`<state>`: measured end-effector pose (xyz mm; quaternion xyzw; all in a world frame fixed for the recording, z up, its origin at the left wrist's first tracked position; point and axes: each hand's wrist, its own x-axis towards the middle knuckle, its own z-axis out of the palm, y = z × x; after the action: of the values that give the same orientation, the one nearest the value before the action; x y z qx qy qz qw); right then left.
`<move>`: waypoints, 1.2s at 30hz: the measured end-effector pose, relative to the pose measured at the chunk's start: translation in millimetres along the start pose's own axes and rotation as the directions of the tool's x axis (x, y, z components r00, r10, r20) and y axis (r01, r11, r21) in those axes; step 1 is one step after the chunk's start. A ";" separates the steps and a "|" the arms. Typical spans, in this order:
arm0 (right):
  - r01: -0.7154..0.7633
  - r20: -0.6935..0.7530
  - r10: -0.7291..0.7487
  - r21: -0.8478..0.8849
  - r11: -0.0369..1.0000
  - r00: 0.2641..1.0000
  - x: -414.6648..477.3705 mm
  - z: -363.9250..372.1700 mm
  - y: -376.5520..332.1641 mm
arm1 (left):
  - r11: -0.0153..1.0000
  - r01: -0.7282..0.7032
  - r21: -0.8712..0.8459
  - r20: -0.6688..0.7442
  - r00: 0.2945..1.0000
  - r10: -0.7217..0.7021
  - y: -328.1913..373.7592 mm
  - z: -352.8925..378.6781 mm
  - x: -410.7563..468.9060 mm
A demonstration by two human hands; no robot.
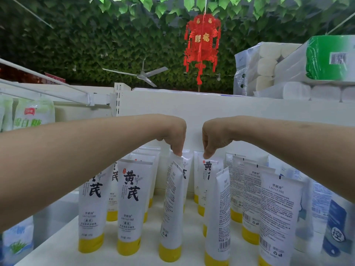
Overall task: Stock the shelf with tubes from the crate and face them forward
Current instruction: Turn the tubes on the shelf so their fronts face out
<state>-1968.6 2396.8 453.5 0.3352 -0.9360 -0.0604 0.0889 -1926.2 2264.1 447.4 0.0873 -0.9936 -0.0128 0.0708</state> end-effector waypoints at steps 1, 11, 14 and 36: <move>-0.004 0.001 0.004 0.009 1.000 1.000 -0.8 -0.9 -0.4 | 1.000 0.007 0.002 0.004 1.000 -0.007 1.1 -0.5 -1.6; -0.024 -0.036 0.027 0.095 0.995 0.999 -31.3 -30.4 7.0 | 0.993 0.108 0.057 -0.039 0.994 -0.106 11.8 -32.0 -27.3; -0.066 0.049 0.063 0.068 0.995 0.997 -38.5 -29.7 7.1 | 0.980 0.182 0.084 0.042 0.982 -0.186 9.1 -29.2 -28.5; -0.013 0.106 0.009 0.034 0.999 0.994 -45.8 -21.5 -0.2 | 0.994 0.027 0.102 0.033 0.999 -0.031 23.1 -14.6 -40.2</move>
<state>-1929.2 2424.7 468.7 0.3278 -0.9422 -0.0614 0.0335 -1888.9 2293.6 457.1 0.1050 -0.9926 0.0352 0.0491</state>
